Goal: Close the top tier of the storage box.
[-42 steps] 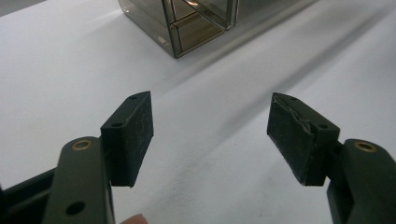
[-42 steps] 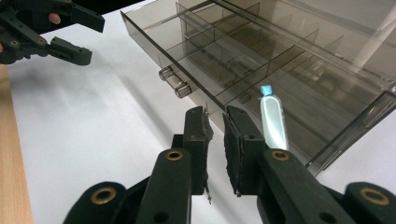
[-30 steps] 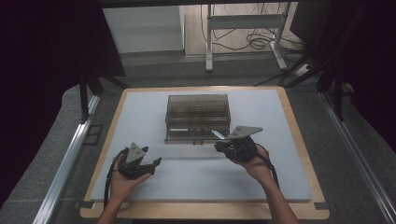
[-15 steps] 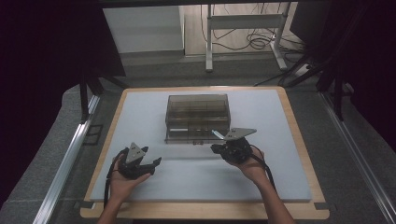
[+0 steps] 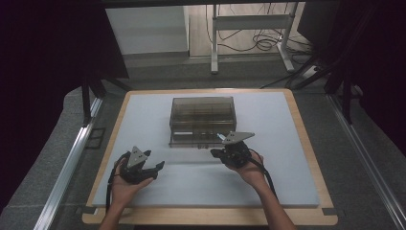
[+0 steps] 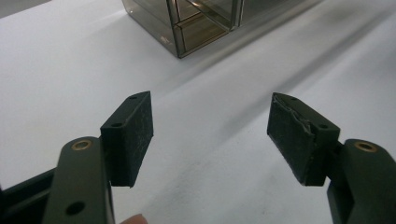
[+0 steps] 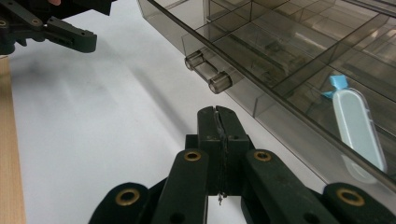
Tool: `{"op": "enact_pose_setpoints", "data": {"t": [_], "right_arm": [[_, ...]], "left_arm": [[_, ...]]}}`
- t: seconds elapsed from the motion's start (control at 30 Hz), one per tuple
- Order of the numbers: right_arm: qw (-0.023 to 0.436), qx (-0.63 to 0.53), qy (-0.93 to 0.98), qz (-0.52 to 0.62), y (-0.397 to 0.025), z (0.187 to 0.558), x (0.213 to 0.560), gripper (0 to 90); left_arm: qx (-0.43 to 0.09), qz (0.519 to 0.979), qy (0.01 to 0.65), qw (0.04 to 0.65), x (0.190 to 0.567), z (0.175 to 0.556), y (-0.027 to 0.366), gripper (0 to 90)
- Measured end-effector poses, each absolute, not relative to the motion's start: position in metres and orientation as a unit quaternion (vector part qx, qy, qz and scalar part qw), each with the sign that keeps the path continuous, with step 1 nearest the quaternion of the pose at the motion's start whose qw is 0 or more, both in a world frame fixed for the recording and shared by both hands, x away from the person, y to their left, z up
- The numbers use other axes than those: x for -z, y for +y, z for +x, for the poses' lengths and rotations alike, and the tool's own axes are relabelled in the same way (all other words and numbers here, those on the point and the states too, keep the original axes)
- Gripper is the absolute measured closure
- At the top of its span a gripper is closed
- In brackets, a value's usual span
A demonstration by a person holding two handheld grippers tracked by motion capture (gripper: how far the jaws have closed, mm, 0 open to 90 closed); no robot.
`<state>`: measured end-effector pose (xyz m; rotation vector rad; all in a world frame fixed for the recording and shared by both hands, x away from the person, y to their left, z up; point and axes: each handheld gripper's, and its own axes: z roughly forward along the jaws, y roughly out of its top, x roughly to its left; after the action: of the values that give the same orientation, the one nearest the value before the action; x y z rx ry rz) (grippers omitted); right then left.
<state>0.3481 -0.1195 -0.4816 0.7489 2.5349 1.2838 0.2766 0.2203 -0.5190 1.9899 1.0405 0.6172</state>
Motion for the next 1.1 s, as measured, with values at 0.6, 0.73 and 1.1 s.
{"op": "enact_pose_setpoints", "data": {"t": [0.6,0.73,1.1], "right_arm": [[0.108,-0.441,0.85,0.266,-0.1165,0.3515,0.48,88.6],[0.108,-0.441,0.849,0.271,-0.1162,0.3518,0.4801,88.6],[0.108,-0.444,0.844,0.282,-0.118,0.3557,0.479,88.6]], "left_arm": [[-0.243,0.785,0.412,0.393,0.52,0.276,0.2208,32.3],[-0.244,0.784,0.413,0.393,0.5198,0.2759,0.2215,32.3],[-0.244,0.785,0.413,0.392,0.5202,0.2761,0.2209,32.2]]}}
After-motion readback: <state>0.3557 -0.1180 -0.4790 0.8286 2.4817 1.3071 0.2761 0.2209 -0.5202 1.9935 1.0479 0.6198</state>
